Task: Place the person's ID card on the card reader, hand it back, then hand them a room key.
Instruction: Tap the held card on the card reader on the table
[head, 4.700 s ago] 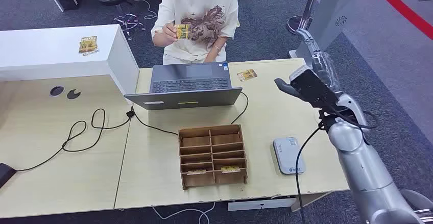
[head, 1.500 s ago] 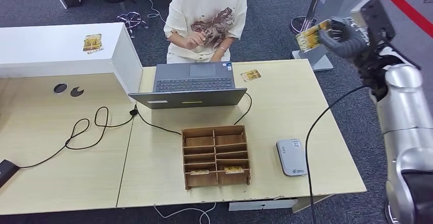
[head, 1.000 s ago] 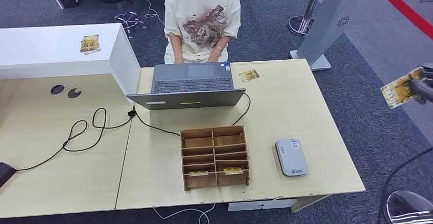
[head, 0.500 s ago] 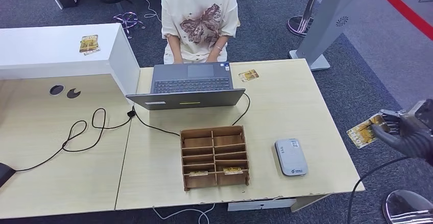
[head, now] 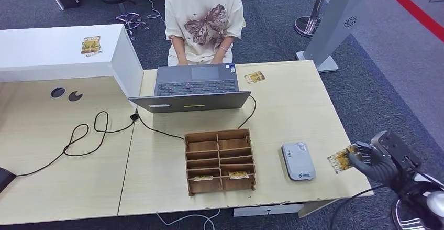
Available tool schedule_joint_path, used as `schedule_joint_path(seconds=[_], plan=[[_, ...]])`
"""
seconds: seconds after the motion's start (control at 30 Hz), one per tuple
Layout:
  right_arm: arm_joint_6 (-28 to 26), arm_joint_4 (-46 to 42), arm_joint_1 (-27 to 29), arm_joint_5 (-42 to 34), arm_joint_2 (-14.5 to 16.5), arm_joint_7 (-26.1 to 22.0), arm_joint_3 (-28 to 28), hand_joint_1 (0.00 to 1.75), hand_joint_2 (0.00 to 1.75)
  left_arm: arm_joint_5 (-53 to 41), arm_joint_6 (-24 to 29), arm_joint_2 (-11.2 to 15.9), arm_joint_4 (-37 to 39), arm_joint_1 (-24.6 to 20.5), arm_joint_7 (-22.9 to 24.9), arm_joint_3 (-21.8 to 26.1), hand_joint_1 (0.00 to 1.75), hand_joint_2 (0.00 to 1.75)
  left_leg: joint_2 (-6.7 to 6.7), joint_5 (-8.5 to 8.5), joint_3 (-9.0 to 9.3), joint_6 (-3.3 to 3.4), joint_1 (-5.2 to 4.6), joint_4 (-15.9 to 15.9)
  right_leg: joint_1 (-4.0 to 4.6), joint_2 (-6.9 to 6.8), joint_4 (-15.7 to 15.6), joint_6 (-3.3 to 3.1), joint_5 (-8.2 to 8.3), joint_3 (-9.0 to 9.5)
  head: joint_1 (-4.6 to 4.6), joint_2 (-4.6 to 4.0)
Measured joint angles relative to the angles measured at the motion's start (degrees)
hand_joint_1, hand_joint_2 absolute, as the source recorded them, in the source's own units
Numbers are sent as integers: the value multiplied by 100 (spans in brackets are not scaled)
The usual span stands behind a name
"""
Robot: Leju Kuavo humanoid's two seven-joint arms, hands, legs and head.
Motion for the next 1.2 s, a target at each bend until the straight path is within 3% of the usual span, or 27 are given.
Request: schedule_joint_path(seconds=[0.53, 1.2], plan=[[98, 929, -1029, 392, 658, 2, 939, 175, 175, -18, -22, 27, 0, -47, 36, -192, 0, 0, 0, 1, 0, 0, -1, 0, 0, 1, 1, -1, 1, 1, 0, -2], [13, 1419, -1428, 654, 1059, -33, 1577, 175, 175, -11, -26, 43, 0, -53, 74, -329, 0, 0, -1, 1, -2, 0, -1, 0, -1, -1, 1, -1, 1, 1, 1, -2]])
